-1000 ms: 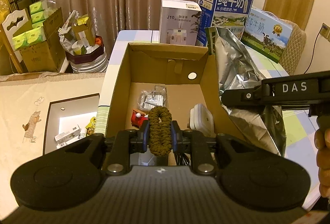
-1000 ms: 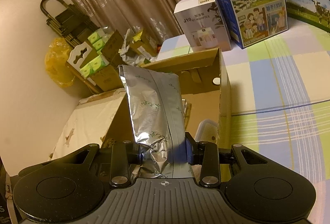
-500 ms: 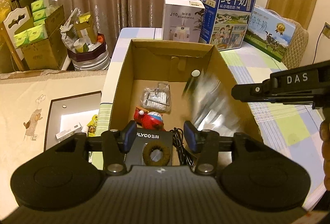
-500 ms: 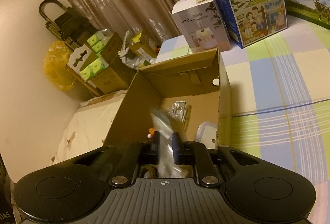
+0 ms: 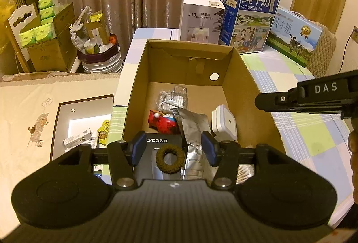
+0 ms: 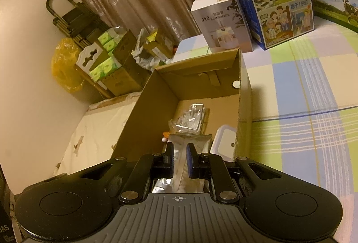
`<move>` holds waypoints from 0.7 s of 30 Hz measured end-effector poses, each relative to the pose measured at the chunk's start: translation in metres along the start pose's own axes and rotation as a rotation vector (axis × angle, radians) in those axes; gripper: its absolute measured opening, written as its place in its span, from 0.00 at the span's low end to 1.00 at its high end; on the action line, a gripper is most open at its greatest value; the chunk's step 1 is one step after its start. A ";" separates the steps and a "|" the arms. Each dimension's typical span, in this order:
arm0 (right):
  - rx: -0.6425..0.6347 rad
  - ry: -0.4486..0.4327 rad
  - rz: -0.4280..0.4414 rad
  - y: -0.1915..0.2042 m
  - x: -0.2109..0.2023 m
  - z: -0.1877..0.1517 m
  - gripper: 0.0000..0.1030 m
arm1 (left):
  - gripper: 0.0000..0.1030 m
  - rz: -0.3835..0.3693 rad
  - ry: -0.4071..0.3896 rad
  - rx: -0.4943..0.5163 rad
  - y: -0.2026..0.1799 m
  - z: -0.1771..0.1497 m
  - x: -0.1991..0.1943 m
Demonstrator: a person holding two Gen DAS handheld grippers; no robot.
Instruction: Organize objects
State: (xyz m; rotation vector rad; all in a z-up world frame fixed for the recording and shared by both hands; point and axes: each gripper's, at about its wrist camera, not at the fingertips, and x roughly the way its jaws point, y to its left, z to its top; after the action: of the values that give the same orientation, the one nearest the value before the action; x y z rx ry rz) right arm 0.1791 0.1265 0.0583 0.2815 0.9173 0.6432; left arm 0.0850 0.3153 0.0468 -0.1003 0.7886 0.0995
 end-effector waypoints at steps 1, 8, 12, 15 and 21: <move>-0.002 -0.002 -0.003 0.001 -0.002 -0.001 0.10 | 0.50 0.000 -0.001 0.000 0.000 0.000 -0.002; -0.010 0.017 -0.025 0.003 -0.015 -0.011 0.20 | 0.66 0.020 -0.010 -0.006 -0.001 -0.003 -0.016; -0.010 0.009 -0.049 -0.001 -0.028 -0.024 0.59 | 0.82 0.028 -0.029 -0.011 -0.001 -0.008 -0.031; -0.005 0.002 -0.062 -0.005 -0.042 -0.034 0.65 | 0.92 0.040 -0.047 -0.018 -0.001 -0.015 -0.043; -0.013 0.003 -0.116 -0.010 -0.069 -0.057 0.70 | 0.99 0.063 -0.085 -0.010 -0.007 -0.031 -0.068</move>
State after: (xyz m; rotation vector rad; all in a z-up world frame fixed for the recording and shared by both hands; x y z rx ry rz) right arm 0.1068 0.0738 0.0645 0.2144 0.9250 0.5424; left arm 0.0168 0.3013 0.0741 -0.0798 0.7067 0.1665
